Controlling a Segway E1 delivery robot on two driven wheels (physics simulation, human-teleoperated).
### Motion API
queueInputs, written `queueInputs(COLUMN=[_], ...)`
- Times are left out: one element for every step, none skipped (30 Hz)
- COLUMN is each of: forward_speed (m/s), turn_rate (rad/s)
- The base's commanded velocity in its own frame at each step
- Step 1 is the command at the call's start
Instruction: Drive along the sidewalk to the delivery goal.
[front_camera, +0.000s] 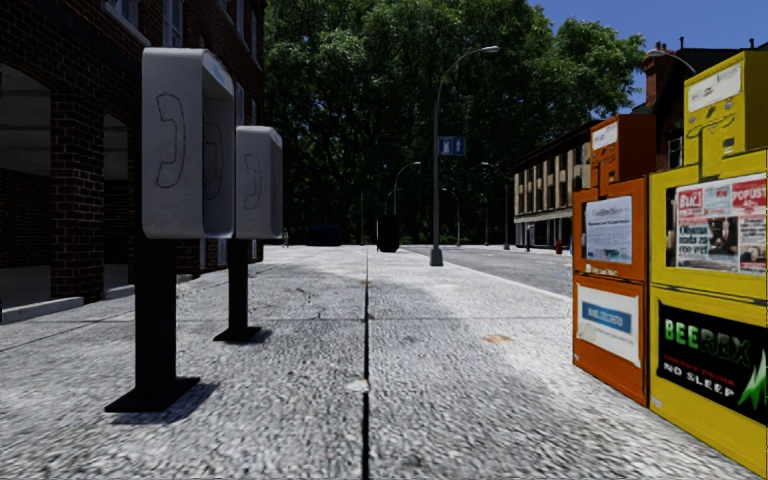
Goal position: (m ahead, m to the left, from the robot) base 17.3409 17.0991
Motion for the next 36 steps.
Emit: queueInputs(forward_speed=[2.0,2.0,2.0,2.0,2.0,2.0,2.0,2.0,2.0,2.0,2.0,2.0,2.0,2.0,2.0,2.0,2.0,2.0,2.0,2.0,2.0,2.0,2.0,2.0,2.0,2.0,2.0,2.0,2.0,2.0,2.0,2.0,2.0,2.0,2.0,2.0], turn_rate=[0.0,0.0,0.0,0.0,0.0,0.0,0.0,0.0,0.0,0.0,0.0,0.0,0.0,0.0,0.0,0.0,0.0,0.0,0.0,0.0,0.0,0.0,0.0,0.0,0.0,0.0,0.0,0.0,0.0,0.0,0.0,0.0,0.0,0.0,0.0,0.0])
